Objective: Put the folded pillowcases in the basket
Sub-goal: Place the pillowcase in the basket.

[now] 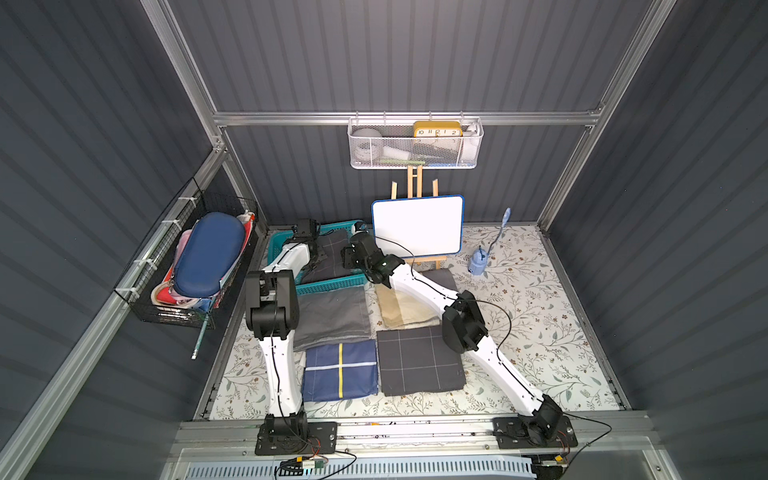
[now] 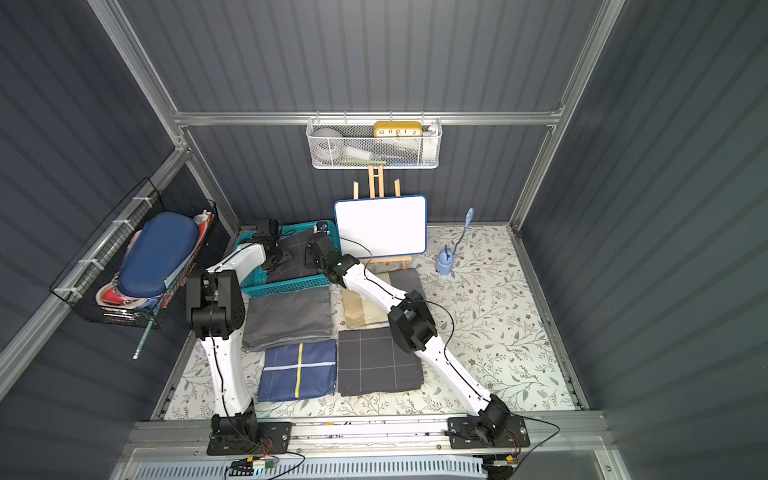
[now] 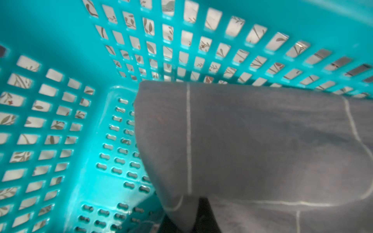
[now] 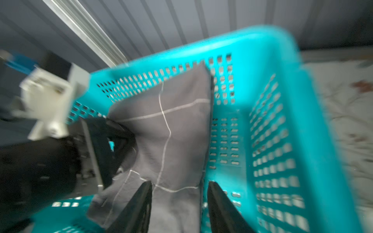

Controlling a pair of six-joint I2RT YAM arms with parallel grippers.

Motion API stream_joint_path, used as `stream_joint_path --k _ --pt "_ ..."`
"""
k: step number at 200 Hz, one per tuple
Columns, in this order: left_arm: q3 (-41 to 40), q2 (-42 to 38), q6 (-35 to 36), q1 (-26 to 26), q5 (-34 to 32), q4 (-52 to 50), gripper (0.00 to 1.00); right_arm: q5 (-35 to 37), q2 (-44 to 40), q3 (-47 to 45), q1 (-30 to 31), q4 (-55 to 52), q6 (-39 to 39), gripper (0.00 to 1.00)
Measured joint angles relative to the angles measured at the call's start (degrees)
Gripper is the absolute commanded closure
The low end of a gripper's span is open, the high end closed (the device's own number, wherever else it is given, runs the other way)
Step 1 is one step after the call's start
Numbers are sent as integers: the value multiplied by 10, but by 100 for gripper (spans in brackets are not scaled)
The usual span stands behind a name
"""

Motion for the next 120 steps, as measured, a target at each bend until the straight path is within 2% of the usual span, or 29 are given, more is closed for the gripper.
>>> stream_joint_path --k 13,29,47,53,61,65,98,120 --pt "-12 -5 -6 0 0 3 89 7 -32 -23 -1 3 -3 51" --pt "-40 -18 -14 0 1 10 77 13 -64 -45 -1 9 -6 51" --pt "-57 -30 -23 0 0 11 73 16 -95 -64 -2 13 -8 51" --pt "-57 -30 -23 0 -1 11 69 16 -103 -69 -2 14 -8 51" --pt "-55 -31 -23 1 -5 10 56 16 -113 -77 -2 16 -9 51" --pt "-54 -31 -28 1 -7 9 53 17 -117 -82 -2 17 -10 50" --pt "-50 -46 -31 2 -32 -3 34 21 -161 -142 -2 26 -16 50" --pt "-50 -78 -26 -1 -58 -11 30 24 -202 -212 -1 38 -24 50"
